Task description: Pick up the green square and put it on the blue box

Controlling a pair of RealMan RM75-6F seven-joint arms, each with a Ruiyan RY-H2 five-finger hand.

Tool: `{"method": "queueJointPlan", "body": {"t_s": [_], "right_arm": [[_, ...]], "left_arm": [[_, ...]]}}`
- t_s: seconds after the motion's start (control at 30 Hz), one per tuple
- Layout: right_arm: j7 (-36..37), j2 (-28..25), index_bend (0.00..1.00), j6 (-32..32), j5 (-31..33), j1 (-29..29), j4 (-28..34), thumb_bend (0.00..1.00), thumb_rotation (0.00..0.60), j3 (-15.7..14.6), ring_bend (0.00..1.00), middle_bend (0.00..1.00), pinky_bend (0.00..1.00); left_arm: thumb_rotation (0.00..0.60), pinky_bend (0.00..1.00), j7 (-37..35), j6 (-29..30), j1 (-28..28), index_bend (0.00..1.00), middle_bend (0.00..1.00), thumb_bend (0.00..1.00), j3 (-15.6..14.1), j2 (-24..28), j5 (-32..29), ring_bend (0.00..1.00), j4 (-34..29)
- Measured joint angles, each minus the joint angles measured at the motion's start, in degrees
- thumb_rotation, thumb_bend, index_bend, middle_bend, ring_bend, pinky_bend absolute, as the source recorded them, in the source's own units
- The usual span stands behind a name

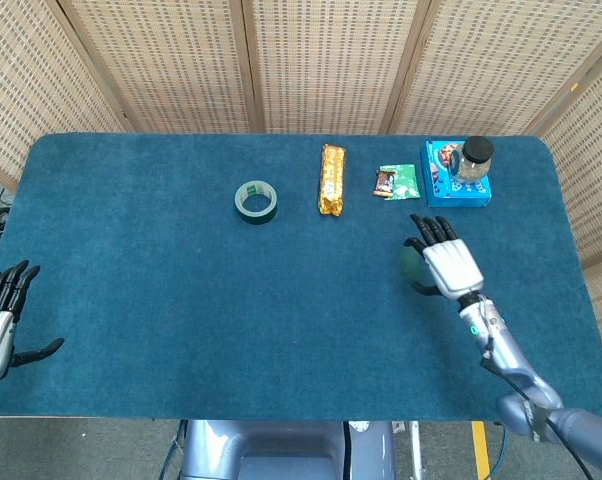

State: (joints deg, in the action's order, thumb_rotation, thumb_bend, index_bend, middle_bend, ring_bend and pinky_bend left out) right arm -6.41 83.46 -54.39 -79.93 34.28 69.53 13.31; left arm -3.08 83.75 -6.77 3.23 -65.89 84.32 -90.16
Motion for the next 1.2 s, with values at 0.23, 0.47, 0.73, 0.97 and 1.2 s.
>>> {"method": "queueJointPlan", "body": {"t_s": [0.23, 0.47, 0.73, 0.97, 1.2], "right_arm": [[-2.97, 5.25, 0.29, 3.59, 2.90, 3.19, -6.28, 0.28, 0.600, -0.12, 0.00, 0.00, 0.00], [-4.10, 8.19, 0.30, 3.19, 2.42, 4.38, -10.02, 0.32, 0.600, -1.35, 0.00, 0.00, 0.00], [-3.59, 11.02, 0.30, 3.58, 1.30, 5.52, -16.00, 0.31, 0.600, -3.34, 0.00, 0.00, 0.00], [-3.09, 13.51, 0.30, 3.54, 0.76, 5.66, -20.31, 0.31, 0.600, -4.67, 0.00, 0.00, 0.00], [-1.88, 16.23, 0.30, 2.63, -0.30, 5.54, -25.09, 0.31, 0.600, -6.02, 0.00, 0.00, 0.00]], "left_arm": [[0.600, 0.00, -0.60, -0.55, -0.26, 0.00, 0.00, 0.00, 0.79, 0.23, -1.23, 0.00, 0.21], [0.600, 0.00, -0.78, -1.77, -0.72, 0.00, 0.00, 0.00, 0.91, 0.21, -1.87, 0.00, 0.66], [0.600, 0.00, -0.16, -2.32, -0.93, 0.00, 0.00, 0.00, 0.94, -0.01, -2.29, 0.00, 0.64], [0.600, 0.00, 0.07, -2.68, -1.12, 0.00, 0.00, 0.00, 1.00, -0.27, -2.58, 0.00, 0.86], [0.600, 0.00, 0.42, -2.26, -1.10, 0.00, 0.00, 0.00, 1.00, -0.44, -2.27, 0.00, 0.88]]}}
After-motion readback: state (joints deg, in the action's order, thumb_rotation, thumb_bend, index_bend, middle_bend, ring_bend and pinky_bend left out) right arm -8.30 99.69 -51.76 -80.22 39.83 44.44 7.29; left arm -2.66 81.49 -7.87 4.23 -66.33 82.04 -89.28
